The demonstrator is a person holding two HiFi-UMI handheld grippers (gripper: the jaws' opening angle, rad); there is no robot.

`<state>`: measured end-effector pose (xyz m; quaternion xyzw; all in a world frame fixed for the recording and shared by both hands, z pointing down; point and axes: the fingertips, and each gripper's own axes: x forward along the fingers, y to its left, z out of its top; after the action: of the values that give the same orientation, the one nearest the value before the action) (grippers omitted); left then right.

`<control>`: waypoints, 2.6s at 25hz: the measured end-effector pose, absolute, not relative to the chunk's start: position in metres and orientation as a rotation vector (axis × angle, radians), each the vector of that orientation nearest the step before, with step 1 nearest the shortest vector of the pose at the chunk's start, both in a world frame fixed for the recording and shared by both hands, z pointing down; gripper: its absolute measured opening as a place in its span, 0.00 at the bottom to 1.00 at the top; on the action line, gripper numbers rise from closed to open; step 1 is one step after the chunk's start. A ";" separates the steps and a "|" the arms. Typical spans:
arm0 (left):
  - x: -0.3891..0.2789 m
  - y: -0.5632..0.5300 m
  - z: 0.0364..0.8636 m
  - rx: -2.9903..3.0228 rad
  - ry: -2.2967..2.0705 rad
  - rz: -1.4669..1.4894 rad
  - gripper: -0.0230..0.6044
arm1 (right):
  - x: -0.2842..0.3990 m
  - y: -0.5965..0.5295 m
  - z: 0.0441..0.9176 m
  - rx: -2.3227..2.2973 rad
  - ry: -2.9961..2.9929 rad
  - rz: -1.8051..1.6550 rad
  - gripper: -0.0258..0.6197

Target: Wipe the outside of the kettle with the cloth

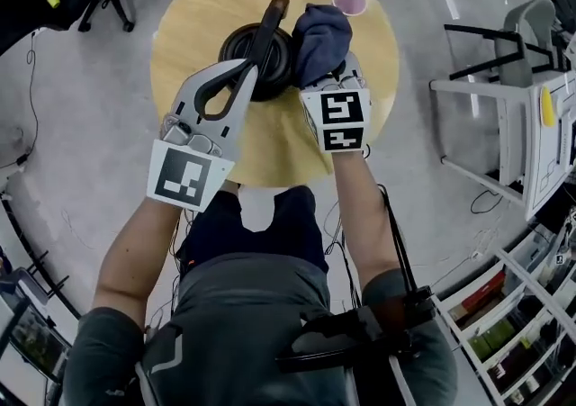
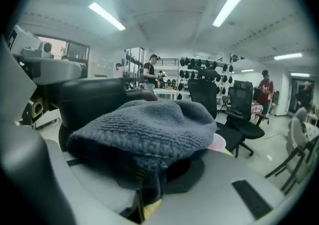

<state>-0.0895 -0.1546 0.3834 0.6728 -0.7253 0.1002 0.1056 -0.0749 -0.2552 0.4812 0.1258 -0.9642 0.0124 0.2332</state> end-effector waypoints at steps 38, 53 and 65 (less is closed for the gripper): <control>-0.091 -0.150 0.383 1.659 -2.387 0.234 0.05 | -0.117 -0.247 0.463 -0.328 -2.800 -0.164 0.12; -0.095 -0.147 0.386 1.654 -2.418 0.248 0.05 | -0.124 -0.249 0.570 -0.376 -2.601 0.083 0.12; -0.094 -0.145 0.385 1.624 -2.442 0.252 0.05 | -0.123 -0.243 0.588 -0.460 -2.479 -0.041 0.11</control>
<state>-0.0941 -0.1448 0.3855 0.5489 -0.8256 0.0851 0.0989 -0.1234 -0.2432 0.5877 -0.1738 -0.9362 -0.0153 0.3050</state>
